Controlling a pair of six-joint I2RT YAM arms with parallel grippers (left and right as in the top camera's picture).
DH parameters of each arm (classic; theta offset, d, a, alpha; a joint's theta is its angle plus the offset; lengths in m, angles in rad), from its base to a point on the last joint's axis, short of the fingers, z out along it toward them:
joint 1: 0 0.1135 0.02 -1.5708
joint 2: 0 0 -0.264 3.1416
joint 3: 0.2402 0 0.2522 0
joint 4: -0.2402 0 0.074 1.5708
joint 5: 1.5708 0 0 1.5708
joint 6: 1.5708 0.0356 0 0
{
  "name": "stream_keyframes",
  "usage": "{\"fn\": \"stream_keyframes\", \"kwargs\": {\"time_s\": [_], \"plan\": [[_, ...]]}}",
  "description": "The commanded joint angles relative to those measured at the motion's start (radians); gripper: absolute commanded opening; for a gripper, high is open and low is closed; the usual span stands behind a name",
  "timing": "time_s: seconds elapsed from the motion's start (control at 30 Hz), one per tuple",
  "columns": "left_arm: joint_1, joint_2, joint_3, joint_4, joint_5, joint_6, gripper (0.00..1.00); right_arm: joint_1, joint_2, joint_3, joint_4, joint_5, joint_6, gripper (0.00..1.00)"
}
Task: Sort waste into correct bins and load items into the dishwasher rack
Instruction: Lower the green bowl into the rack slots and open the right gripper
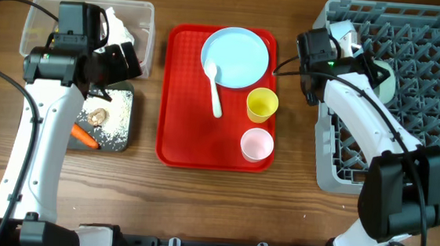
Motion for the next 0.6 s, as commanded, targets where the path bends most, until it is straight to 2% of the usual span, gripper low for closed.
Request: {"fn": "stream_keyframes", "kwargs": {"time_s": [0.0,0.57], "plan": [[0.006,0.003,-0.003,0.0,0.005,-0.016,1.0,0.033,0.02,-0.01,-0.002,0.007,0.003,0.34],[0.006,0.003,-0.003,0.0,0.005,-0.016,1.0,0.166,0.014,-0.009,-0.042,0.004,0.005,0.48]]}}
